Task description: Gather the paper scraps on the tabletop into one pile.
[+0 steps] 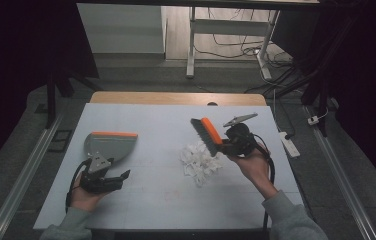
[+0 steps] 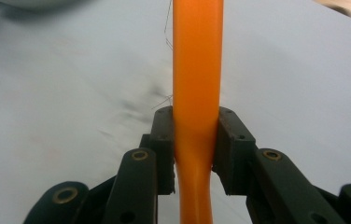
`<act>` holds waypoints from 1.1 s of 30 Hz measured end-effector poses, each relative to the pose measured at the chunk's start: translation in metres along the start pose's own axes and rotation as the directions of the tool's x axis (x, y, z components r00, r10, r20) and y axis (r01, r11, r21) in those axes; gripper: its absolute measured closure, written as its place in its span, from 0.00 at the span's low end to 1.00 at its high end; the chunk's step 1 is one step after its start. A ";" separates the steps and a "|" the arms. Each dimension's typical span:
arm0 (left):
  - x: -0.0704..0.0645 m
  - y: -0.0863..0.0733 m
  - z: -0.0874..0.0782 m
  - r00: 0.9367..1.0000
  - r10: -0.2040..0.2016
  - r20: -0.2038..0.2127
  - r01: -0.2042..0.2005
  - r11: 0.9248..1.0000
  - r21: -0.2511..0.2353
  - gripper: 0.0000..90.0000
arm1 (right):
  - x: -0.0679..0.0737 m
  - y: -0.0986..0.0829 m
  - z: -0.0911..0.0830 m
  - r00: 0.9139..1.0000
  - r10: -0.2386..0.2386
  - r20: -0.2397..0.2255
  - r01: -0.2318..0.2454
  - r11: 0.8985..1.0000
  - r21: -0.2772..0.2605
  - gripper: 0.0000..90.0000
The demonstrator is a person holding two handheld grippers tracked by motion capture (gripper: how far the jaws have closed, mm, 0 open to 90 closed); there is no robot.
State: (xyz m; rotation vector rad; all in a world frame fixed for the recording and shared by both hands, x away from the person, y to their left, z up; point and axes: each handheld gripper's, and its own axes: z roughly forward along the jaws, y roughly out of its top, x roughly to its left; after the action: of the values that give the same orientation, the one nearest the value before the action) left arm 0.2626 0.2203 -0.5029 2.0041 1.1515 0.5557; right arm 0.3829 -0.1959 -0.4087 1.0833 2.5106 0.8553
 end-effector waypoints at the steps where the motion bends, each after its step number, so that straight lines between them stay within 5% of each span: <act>1: 0.000 0.000 0.000 1.000 0.001 0.000 -0.001 1.000 0.000 0.30 | -0.007 -0.005 0.001 1.000 0.026 0.014 -0.026 1.000 0.012 0.79; 7: 0.000 0.000 0.000 1.000 0.000 -0.002 0.000 1.000 0.002 0.30 | -0.029 -0.026 0.018 0.994 0.074 0.077 -0.081 0.993 0.090 0.79; 10: -0.001 0.000 0.001 1.000 0.001 -0.001 -0.001 1.000 0.006 0.30 | -0.026 -0.029 0.027 0.996 0.067 0.064 -0.074 0.990 0.118 0.79; 19: -0.002 0.001 0.001 1.000 0.000 0.001 0.000 1.000 0.010 0.30 | -0.004 -0.014 0.041 0.999 0.045 -0.016 -0.044 0.995 0.086 0.79; 27: -0.001 0.000 0.002 1.000 0.000 0.001 0.000 1.000 0.013 0.30 | -0.013 -0.016 0.014 0.998 0.062 0.002 -0.062 0.998 -0.015 0.79; 33: -0.002 0.001 0.002 1.000 0.001 0.000 -0.001 1.000 0.012 0.30 | -0.020 -0.021 -0.004 0.997 0.082 -0.009 -0.082 0.996 -0.039 0.79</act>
State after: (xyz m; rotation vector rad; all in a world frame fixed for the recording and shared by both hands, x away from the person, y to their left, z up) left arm 0.2632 0.2174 -0.5033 2.0155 1.1559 0.5502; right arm 0.3826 -0.2240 -0.4181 1.1795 2.4600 0.9283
